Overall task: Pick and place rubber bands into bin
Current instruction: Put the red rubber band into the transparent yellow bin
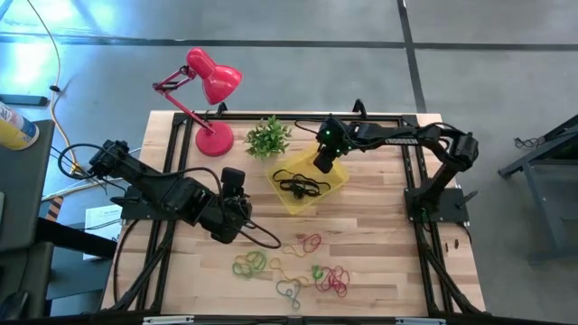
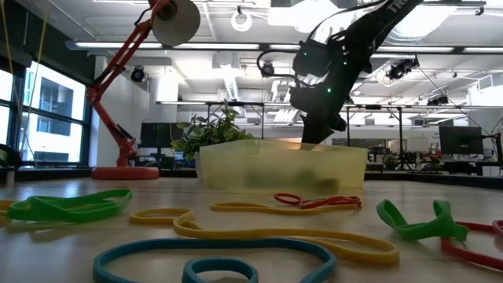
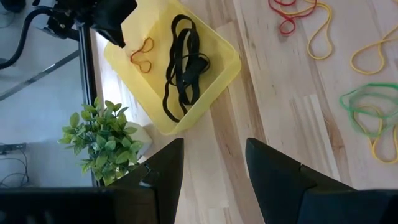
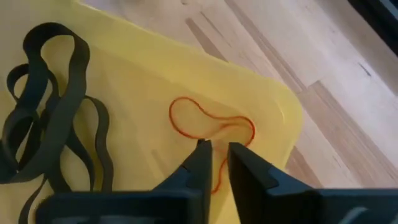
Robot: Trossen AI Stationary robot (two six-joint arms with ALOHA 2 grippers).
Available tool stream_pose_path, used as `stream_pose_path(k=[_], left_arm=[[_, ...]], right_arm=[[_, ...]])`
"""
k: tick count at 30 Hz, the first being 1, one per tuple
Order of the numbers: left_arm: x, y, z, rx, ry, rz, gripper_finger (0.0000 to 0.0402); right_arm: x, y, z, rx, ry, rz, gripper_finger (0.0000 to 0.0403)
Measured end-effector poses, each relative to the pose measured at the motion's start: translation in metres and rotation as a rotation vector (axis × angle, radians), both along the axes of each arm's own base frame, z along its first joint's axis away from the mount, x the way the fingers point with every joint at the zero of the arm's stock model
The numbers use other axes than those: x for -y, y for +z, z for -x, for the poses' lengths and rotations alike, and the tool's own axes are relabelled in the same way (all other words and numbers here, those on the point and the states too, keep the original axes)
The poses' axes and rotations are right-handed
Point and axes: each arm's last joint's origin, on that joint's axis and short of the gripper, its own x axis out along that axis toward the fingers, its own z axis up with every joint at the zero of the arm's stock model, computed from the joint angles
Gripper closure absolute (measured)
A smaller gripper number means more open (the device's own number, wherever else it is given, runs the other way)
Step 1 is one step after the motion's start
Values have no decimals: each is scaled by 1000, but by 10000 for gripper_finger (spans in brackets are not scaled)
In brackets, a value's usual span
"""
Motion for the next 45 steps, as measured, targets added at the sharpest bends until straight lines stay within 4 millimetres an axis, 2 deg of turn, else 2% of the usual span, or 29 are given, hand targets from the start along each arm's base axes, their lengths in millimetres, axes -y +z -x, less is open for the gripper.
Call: stream_pose_path(k=[6, 10, 19, 25, 29, 33, 45], left_arm=[[0, 0, 0, -5, 0, -2, 240], [0, 0, 0, -12, -12, -11, 240], [-3, 2, -1, 15, -1, -114, 241], [-3, 2, -1, 13, -25, -160, 241], [-4, 3, -2, 16, -27, -184, 241], [-4, 3, -2, 13, -37, -192, 241], [-3, 3, -2, 11, -45, -192, 241]], right_arm=[[-5, 6, -1, 40, 59, -40, 299], [-23, 23, -1, 88, 155, -41, 281], [-96, 69, 8, 179, 425, -38, 281], [-149, 80, 12, 195, 523, -85, 279], [-183, 77, 13, 174, 582, -64, 279], [-212, 64, 10, 127, 628, -34, 279], [-259, 10, -15, 54, 729, -18, 279]])
